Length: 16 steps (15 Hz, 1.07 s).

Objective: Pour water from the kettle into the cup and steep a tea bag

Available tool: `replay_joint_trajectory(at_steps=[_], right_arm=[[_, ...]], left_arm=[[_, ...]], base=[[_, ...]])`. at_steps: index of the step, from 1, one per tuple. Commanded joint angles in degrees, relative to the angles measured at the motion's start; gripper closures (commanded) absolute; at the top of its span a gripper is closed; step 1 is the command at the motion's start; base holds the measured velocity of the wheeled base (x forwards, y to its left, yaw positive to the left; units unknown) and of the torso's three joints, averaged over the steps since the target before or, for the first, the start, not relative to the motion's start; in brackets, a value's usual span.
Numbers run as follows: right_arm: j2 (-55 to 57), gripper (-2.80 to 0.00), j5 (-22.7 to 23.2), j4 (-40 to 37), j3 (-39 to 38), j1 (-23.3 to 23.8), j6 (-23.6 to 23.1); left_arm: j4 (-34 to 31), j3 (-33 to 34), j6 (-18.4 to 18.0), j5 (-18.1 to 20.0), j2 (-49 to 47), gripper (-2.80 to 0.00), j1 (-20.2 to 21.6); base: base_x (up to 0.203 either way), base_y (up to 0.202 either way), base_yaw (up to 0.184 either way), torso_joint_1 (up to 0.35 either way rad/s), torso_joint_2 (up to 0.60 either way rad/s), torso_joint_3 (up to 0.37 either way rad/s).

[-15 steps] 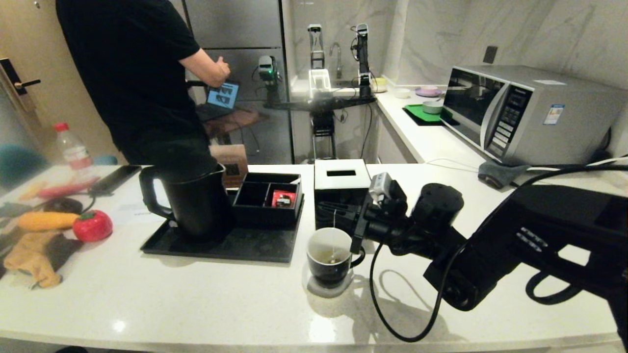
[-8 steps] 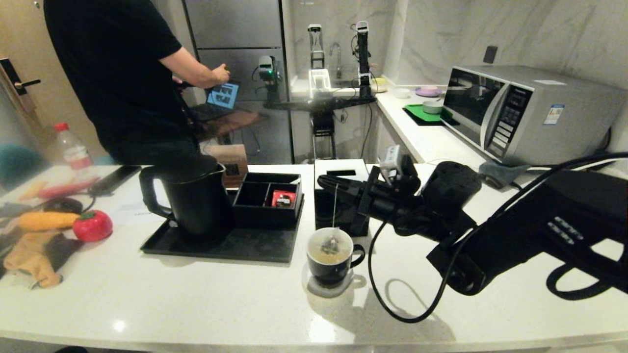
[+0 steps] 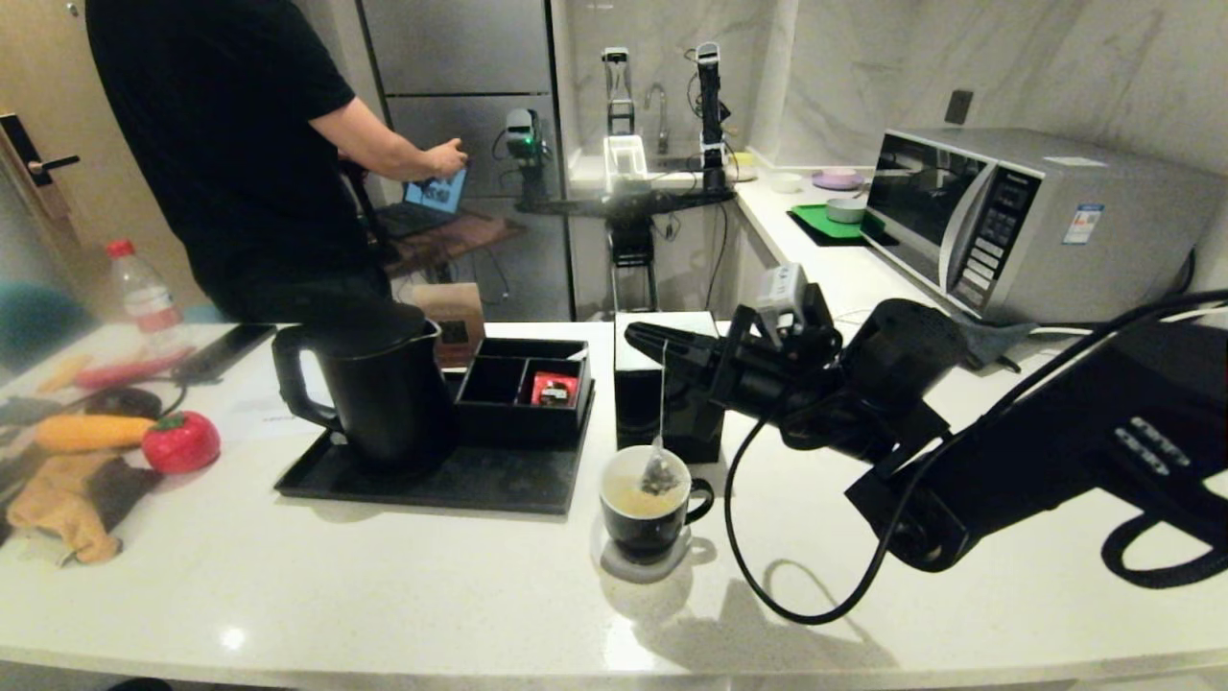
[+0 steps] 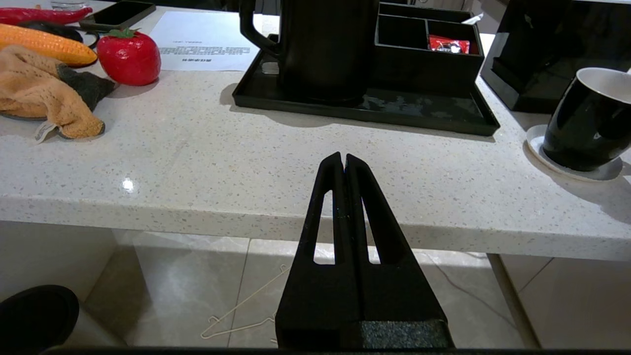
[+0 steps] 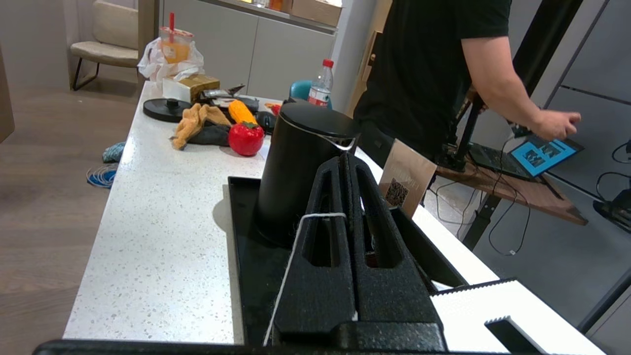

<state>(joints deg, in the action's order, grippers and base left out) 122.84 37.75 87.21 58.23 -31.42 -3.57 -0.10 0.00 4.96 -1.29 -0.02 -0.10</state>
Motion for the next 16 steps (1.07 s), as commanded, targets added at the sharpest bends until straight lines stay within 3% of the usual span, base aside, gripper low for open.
replay_joint_trajectory(at_steps=[1,16], right_arm=[[-0.41,0.0,0.21,2.74,-0.05,0.13,-0.03],[-3.05,0.0,0.13,2.74,-5.39,0.57,-0.47]], left_arm=[[0.01,0.0,0.05,-0.03,0.02,0.0,0.01],[0.01,0.0,0.05,-0.03,0.02,0.0,0.01]], base=[[0.0,0.0,0.0,0.0,0.0,0.0],[0.0,0.0,0.0,0.0,0.0,0.0]])
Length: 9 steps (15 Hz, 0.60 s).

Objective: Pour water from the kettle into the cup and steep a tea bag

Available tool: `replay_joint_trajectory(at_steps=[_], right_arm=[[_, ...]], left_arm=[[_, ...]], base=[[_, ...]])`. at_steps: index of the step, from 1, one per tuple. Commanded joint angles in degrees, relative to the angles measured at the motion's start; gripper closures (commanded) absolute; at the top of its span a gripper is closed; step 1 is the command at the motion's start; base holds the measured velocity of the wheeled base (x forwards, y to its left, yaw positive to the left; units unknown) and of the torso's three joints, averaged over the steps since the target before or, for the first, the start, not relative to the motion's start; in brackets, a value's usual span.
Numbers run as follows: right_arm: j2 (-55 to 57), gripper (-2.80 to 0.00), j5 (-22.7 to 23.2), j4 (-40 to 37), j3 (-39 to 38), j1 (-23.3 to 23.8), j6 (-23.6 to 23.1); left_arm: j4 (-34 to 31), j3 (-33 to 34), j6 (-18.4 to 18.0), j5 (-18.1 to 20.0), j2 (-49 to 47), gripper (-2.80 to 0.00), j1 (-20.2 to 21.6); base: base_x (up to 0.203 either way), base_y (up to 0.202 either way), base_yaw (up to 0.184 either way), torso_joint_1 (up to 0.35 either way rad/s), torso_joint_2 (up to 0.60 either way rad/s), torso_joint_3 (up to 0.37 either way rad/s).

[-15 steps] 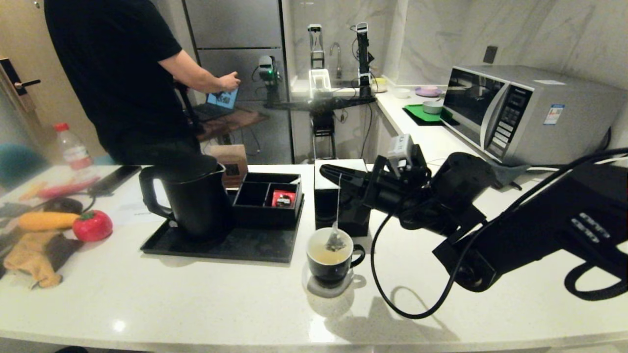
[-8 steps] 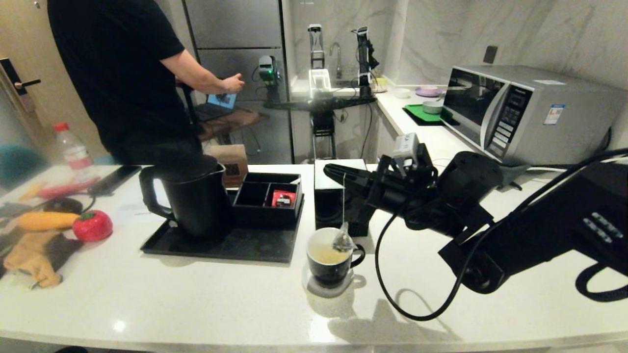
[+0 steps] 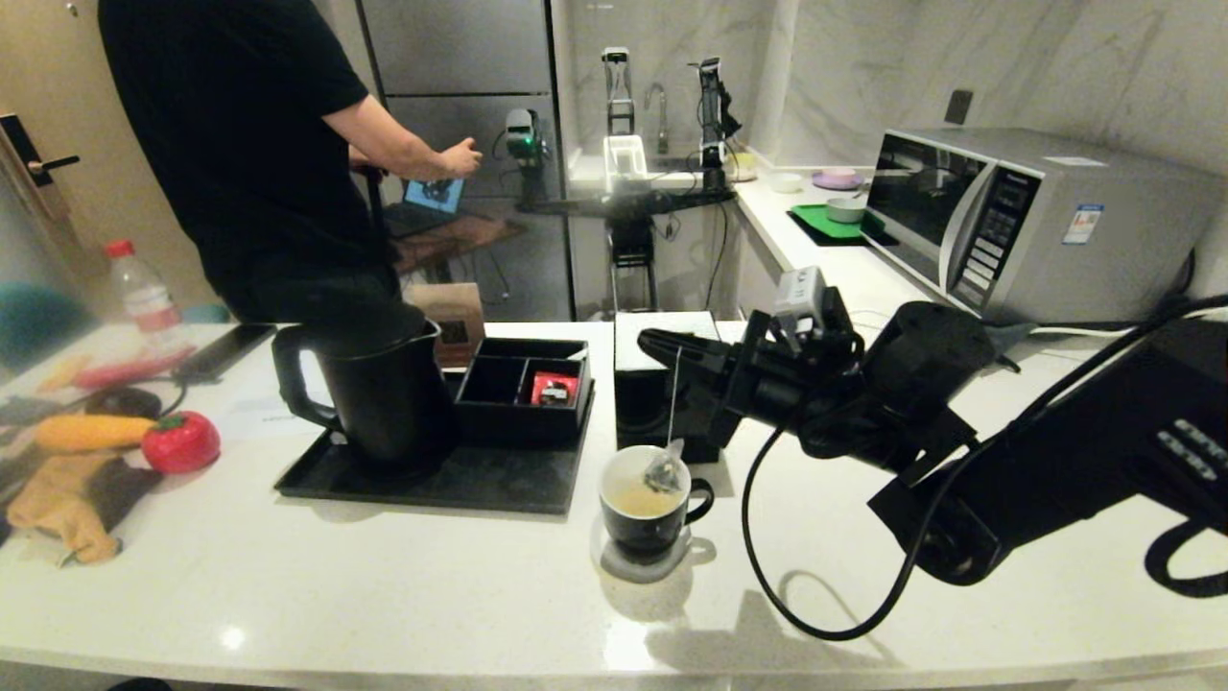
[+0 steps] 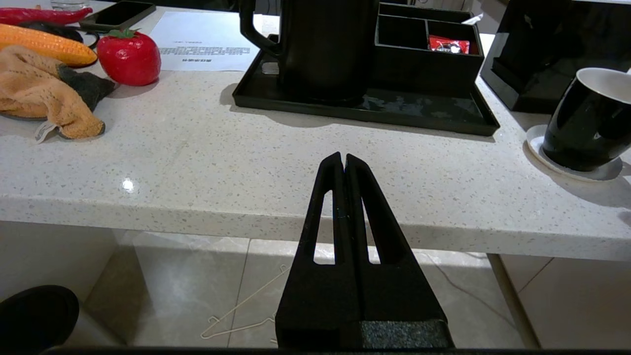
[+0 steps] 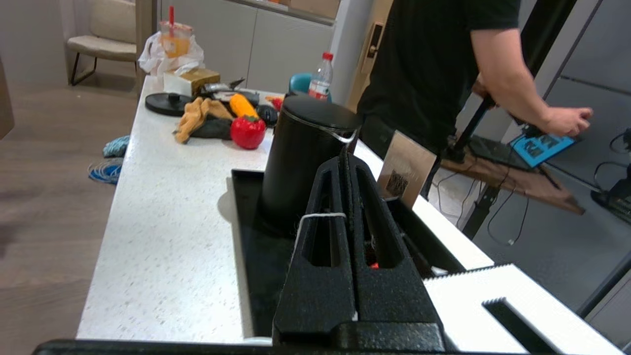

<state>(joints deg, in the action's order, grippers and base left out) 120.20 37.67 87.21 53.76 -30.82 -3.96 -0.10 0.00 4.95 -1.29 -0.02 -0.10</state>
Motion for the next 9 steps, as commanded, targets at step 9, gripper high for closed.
replay_joint_trajectory(at_steps=[9], right_arm=[[-0.32,0.0,0.21,2.74,-1.11,-0.03,-0.08]], left_arm=[[0.01,0.0,0.06,-0.03,0.02,0.0,0.01]], base=[[0.0,0.0,0.0,0.0,0.0,0.0]])
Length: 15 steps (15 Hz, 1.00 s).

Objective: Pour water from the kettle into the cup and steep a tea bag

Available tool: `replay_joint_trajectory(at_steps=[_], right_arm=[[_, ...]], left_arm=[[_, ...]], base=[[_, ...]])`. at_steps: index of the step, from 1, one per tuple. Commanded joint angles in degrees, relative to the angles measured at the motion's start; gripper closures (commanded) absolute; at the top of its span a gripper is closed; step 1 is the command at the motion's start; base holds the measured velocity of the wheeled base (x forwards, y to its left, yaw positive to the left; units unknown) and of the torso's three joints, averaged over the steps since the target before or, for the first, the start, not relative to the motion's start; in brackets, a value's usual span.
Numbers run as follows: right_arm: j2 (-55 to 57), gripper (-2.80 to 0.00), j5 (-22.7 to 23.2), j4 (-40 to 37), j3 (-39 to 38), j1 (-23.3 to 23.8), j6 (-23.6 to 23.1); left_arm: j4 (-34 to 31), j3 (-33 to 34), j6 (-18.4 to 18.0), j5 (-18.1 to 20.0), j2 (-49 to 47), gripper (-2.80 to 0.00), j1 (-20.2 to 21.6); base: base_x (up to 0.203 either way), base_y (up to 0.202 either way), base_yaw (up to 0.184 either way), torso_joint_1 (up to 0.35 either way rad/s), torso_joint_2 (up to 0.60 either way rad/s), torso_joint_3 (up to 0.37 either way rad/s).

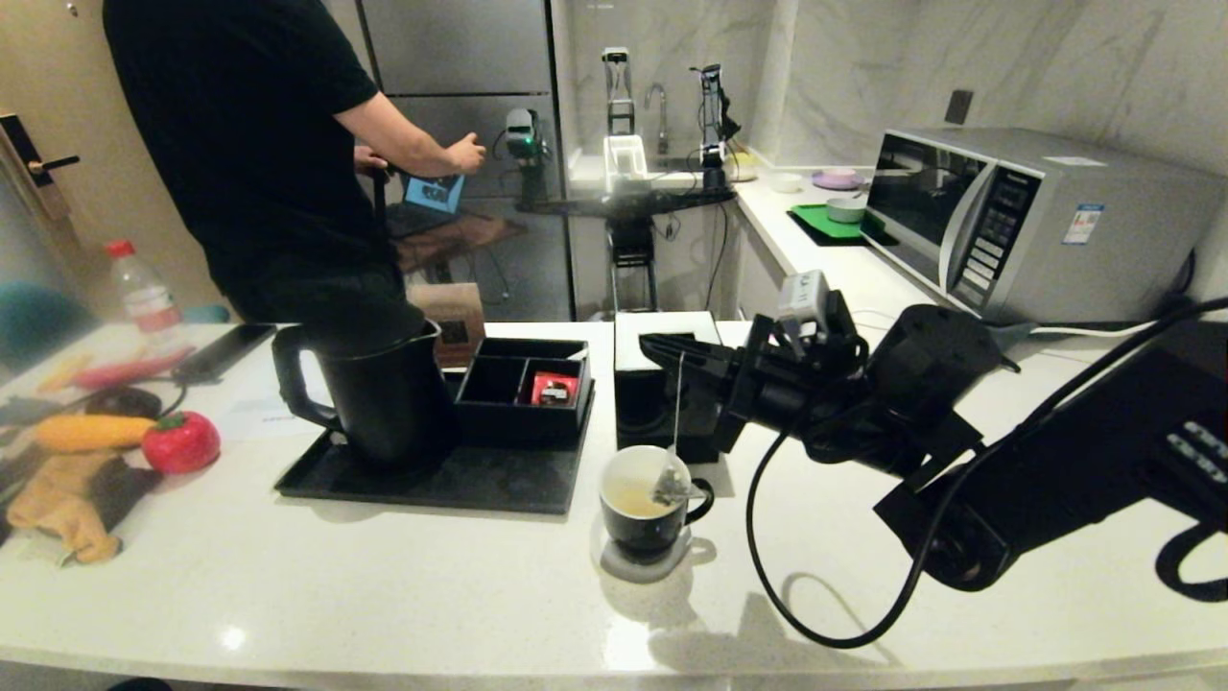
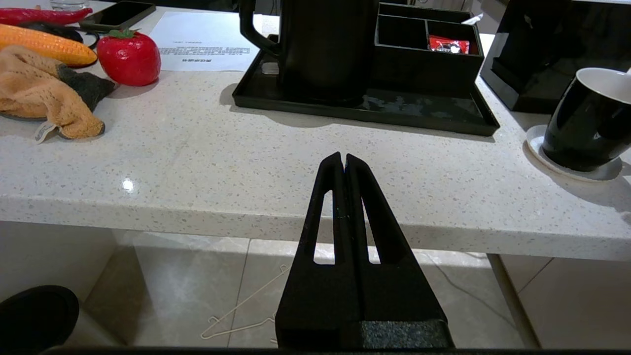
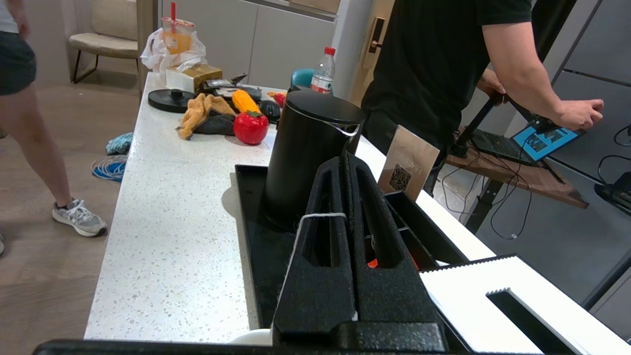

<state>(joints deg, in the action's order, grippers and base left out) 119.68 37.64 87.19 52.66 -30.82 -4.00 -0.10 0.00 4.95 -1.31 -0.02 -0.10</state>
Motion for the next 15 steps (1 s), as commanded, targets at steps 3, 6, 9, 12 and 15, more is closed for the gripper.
replay_joint_trajectory(at_steps=[3,6,9,12,15], right_arm=[[0.29,0.0,0.24,2.77,0.07,-0.03,-0.04],[0.38,0.0,0.32,2.77,0.6,-0.03,0.22],[0.38,0.0,0.32,2.77,0.77,-0.03,0.28],[0.38,0.0,0.32,2.77,1.02,-0.03,0.31],[0.38,0.0,0.32,2.73,2.14,-0.03,0.39]], left_arm=[[0.01,0.0,0.06,-0.01,0.02,0.0,0.01],[0.01,0.0,0.06,-0.01,0.02,0.0,0.01],[0.01,0.0,0.06,-0.01,0.02,0.0,0.01],[0.01,0.0,0.06,-0.01,0.02,0.0,0.01],[0.01,0.0,0.06,-0.01,0.02,0.0,0.01]], base=[[0.0,0.0,0.0,0.0,0.0,0.0],[0.0,0.0,0.0,0.0,0.0,0.0],[0.0,0.0,0.0,0.0,0.0,0.0],[0.0,0.0,0.0,0.0,0.0,0.0],[0.0,0.0,0.0,0.0,0.0,0.0]])
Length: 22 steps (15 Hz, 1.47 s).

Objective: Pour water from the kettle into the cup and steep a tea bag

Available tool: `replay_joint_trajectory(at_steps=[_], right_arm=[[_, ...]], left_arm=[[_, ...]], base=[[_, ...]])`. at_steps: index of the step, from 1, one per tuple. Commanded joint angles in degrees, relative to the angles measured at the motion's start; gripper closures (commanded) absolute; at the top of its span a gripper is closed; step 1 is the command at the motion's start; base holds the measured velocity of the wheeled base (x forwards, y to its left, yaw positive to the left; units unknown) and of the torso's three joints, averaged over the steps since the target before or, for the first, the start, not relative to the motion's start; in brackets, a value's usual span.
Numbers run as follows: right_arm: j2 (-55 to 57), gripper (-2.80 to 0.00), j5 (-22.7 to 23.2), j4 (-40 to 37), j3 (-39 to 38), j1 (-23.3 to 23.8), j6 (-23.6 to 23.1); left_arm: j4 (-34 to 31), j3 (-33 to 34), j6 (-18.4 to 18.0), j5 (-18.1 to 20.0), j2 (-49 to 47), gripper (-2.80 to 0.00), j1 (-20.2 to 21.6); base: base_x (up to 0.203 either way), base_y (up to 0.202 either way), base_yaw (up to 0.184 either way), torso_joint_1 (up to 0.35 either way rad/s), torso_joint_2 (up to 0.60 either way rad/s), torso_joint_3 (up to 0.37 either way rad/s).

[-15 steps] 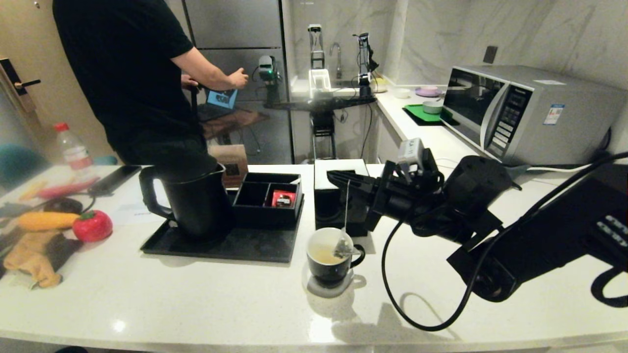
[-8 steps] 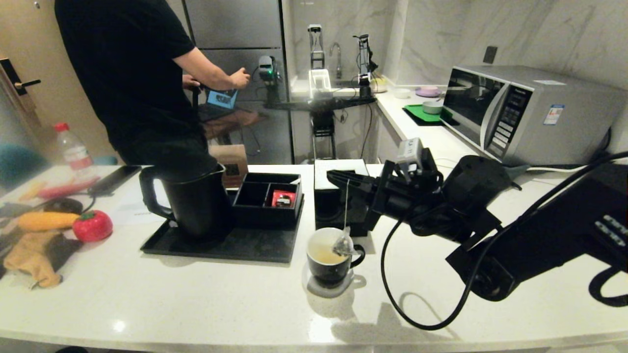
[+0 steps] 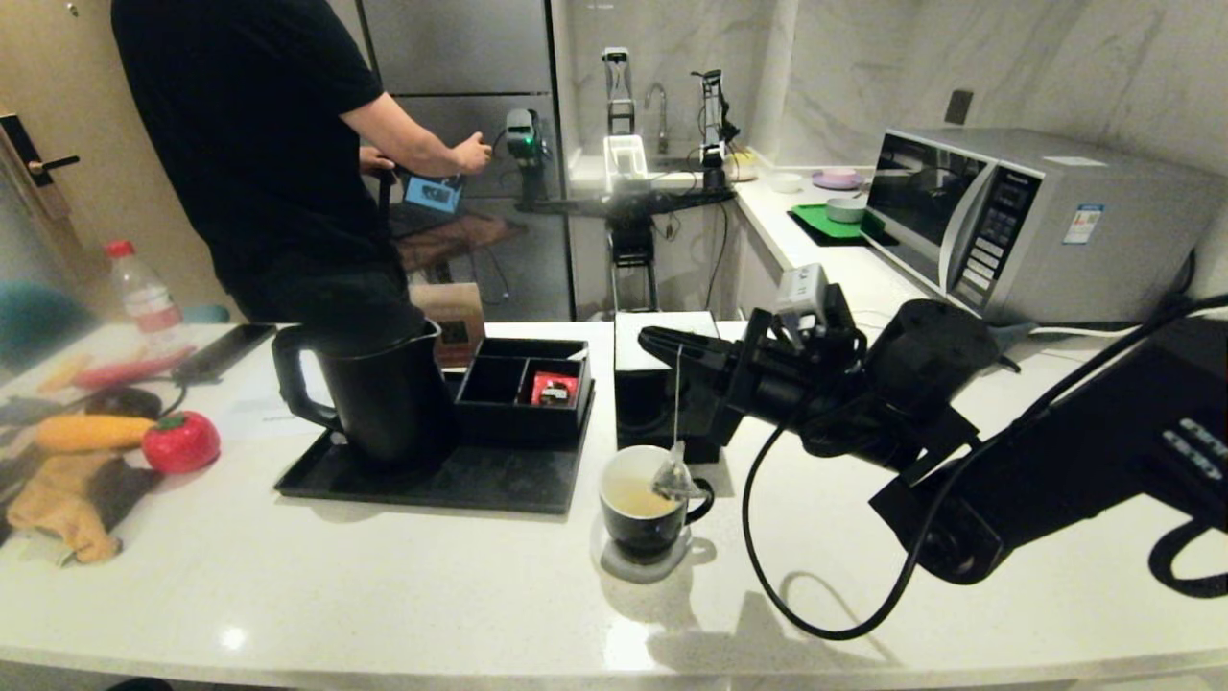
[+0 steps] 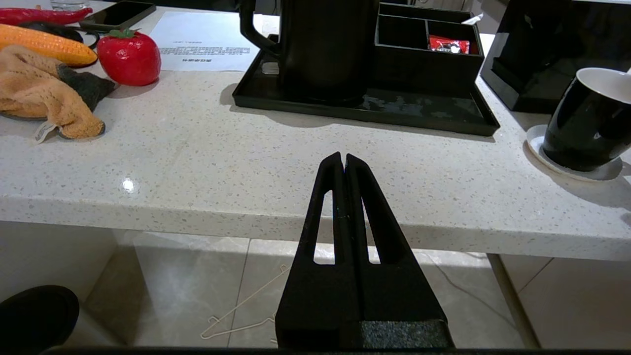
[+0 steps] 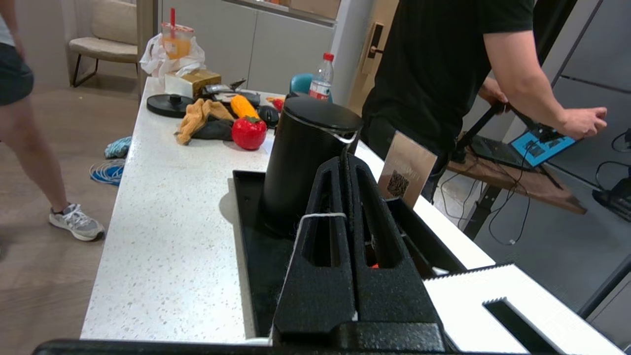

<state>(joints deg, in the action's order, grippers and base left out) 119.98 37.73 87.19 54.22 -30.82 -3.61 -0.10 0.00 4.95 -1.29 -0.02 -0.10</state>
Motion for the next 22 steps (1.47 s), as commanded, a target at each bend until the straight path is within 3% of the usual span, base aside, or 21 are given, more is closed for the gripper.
replay_joint_trajectory(at_steps=[1,12,22], right_arm=[[0.02,0.0,0.24,2.64,0.85,-0.03,0.08],[0.58,0.0,0.15,2.02,5.6,0.05,2.02],[3.88,0.0,0.04,-4.42,21.6,3.41,4.18]], left_arm=[[0.01,0.0,0.06,-0.03,0.02,0.0,0.01],[0.01,0.0,0.06,-0.03,0.02,0.0,0.01],[0.01,0.0,0.06,-0.03,0.02,0.0,0.01]], base=[[0.0,0.0,0.0,0.0,0.0,0.0],[0.0,0.0,0.0,0.0,0.0,0.0],[0.0,0.0,0.0,0.0,0.0,0.0]])
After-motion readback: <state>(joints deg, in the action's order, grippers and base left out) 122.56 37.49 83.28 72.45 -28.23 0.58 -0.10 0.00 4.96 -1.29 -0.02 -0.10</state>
